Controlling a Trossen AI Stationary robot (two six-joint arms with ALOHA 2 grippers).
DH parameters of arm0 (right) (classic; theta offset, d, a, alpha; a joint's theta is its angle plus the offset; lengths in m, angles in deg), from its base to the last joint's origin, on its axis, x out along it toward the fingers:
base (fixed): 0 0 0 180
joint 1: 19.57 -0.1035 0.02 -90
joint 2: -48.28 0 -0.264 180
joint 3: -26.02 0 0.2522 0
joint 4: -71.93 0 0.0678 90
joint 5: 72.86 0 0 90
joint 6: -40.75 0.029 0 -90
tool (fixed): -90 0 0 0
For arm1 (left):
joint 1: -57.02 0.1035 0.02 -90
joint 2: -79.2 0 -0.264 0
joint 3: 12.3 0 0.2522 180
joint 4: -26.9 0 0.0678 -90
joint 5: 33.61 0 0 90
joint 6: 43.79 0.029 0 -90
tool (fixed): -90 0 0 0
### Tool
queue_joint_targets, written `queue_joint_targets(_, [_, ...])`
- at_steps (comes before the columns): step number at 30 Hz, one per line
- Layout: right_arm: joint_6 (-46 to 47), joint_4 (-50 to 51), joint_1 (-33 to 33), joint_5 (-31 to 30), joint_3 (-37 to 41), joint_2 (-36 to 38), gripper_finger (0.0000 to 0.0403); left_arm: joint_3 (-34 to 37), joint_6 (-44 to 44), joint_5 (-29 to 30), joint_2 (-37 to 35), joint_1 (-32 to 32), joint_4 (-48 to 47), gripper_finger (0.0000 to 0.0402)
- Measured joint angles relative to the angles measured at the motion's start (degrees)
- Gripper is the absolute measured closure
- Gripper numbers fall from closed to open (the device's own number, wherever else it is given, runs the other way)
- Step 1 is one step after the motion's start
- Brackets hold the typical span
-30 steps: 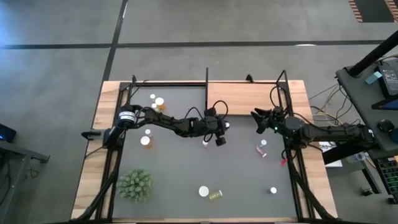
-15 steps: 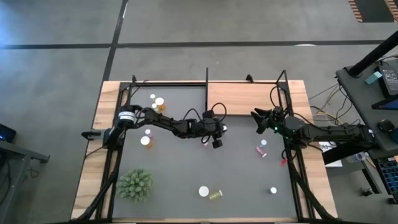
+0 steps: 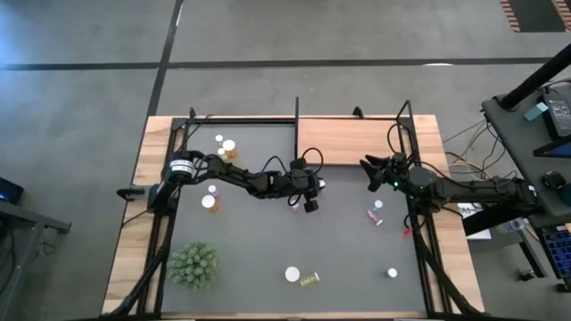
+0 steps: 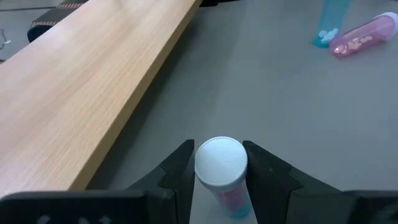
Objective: Pick and place medicine bottles onto shelf by color
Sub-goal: Put the top left blue pill bottle on the shelf
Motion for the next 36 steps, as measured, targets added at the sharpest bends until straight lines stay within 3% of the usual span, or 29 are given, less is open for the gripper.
queue_joint_targets(8, [0.00, 0.02, -0.02, 0.00, 0.00, 0.01, 0.0220, 0.21, 0.05, -0.48, -0.21, -0.53, -0.06, 0.0293])
queue_joint_targets(24, [0.00, 0.02, -0.02, 0.00, 0.00, 0.01, 0.0220, -0.12, 0.10, -0.65, -1.42, -0.62, -0.82, 0.0165])
queue_joint_targets(36, [0.00, 0.06, 0.00, 0.02, 0.00, 0.01, 0.0220, -8.12, 4.55, -4.07, -7.10, -0.40, -28.68, 0.0150])
